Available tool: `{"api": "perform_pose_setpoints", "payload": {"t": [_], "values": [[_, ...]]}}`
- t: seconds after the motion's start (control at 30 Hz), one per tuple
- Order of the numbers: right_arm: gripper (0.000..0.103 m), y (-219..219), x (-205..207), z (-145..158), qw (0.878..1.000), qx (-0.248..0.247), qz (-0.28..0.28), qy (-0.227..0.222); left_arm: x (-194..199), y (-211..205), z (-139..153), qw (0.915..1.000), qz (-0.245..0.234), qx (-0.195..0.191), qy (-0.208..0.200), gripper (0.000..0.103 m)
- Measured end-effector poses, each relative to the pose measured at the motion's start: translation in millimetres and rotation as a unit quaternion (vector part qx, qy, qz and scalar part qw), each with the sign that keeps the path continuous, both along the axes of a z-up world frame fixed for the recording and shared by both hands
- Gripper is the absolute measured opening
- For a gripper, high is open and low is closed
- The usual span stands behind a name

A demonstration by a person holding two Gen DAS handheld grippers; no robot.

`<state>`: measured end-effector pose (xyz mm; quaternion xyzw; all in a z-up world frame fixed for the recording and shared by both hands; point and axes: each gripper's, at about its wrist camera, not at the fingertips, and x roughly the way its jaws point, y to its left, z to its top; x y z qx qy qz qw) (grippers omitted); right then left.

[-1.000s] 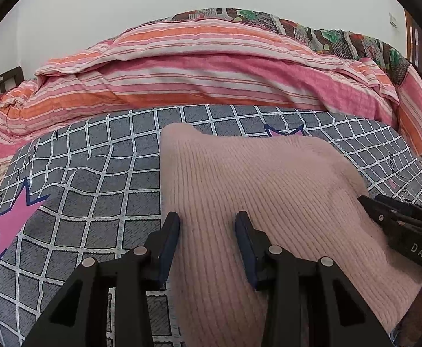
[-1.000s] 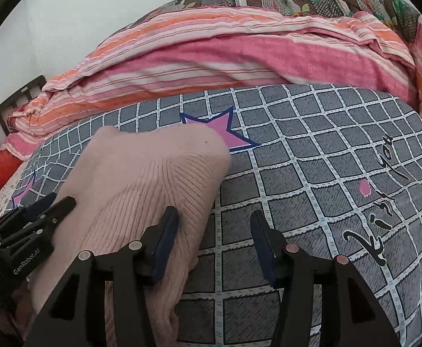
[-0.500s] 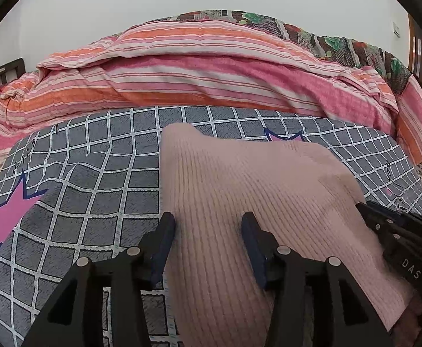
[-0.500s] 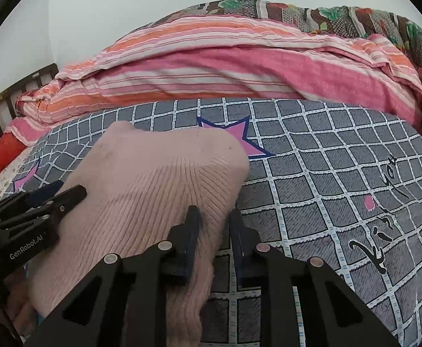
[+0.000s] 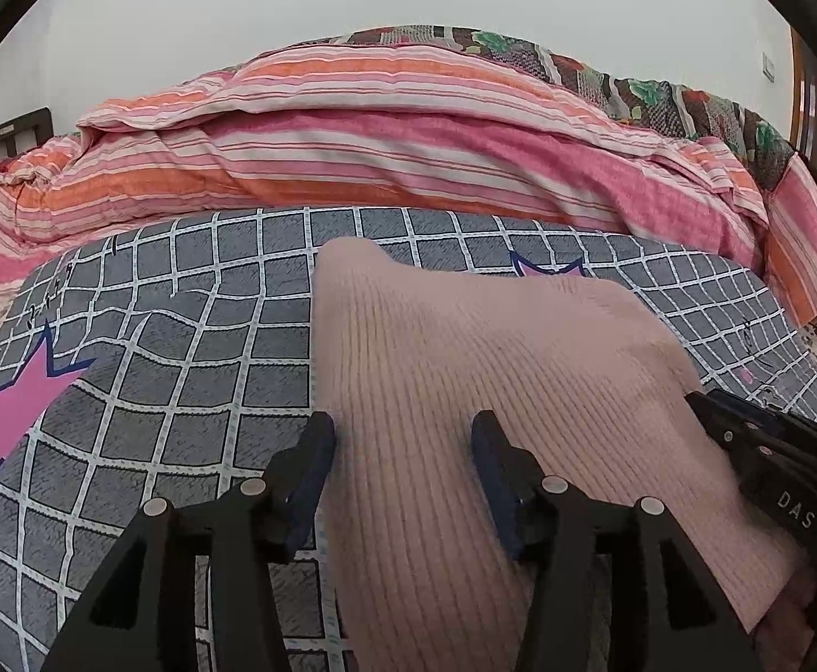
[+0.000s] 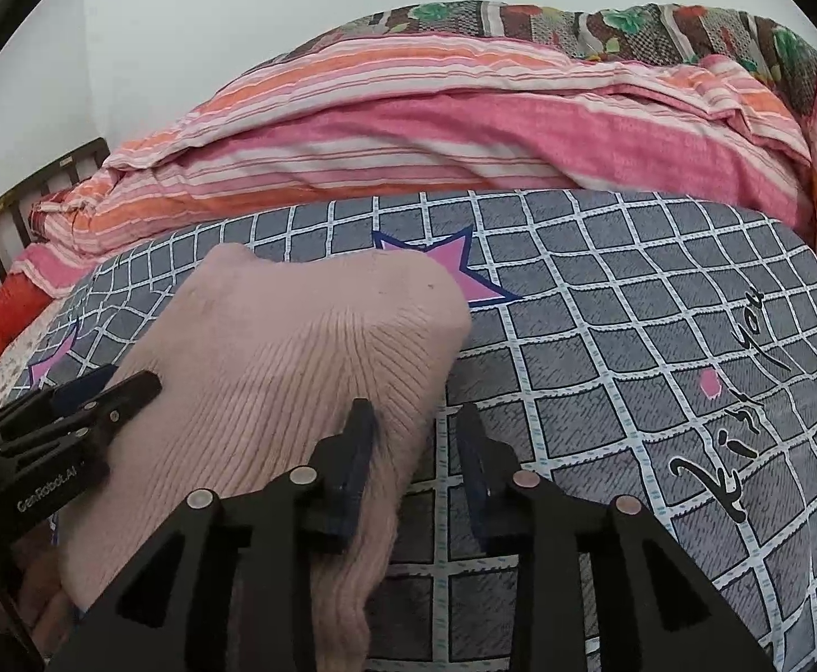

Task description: Fold small clothes

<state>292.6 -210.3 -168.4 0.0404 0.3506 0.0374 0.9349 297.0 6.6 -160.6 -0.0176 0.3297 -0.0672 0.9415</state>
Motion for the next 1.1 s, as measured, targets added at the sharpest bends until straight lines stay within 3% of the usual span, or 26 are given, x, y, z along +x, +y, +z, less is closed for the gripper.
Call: {"api": "perform_pose_setpoints", "payload": {"t": [0.07,0.3,0.43,0.57,0.67,0.7,0.73,1.0,1.1], "values": [[0.04,-4.9,-1.0,0.6,1.0,0.007,-0.015,-0.002,-3.3,0.9,0.2,1.0,-0.001,-0.005,-0.002,0.05],[0.041,-9.5,-16.8,14.2,1.0,0.02,-0.006,-0.017,-19.5,-1.1,1.1,0.9998,-0.012,-0.002,-0.015,0.05],[0.044,-12.3,-29.1,23.1,0.997,0.065,0.004,-0.031,-25.1,-2.6,2.6,0.9996,-0.021,-0.002,-0.017,0.052],[0.044,-9.4,-24.7,12.1,0.993,0.113,0.029,0.002,-27.8,1.4,1.8,0.9994,-0.025,-0.017,-0.015,0.055],[0.044,-1.3,-20.1,-0.2,0.996,0.087,0.016,0.016,-28.3,6.5,1.7,0.999,-0.03,-0.032,-0.01,0.057],[0.036,-1.3,-21.5,-1.4,0.996,0.088,0.018,0.014,-28.9,8.1,2.0,0.9988,-0.031,-0.036,-0.01,0.058],[0.022,-1.6,-22.4,-1.6,0.995,0.096,0.026,0.011,-30.2,9.1,2.1,0.9987,-0.032,-0.038,-0.01,0.059],[0.021,9.8,-31.6,-2.4,0.999,0.028,0.017,0.013,-56.7,13.7,-5.0,0.9979,-0.029,-0.058,-0.006,0.063],[0.027,8.5,-43.5,8.9,1.0,0.01,0.008,0.025,-66.7,12.0,-10.3,0.9981,-0.033,-0.05,0.014,0.065]]}}
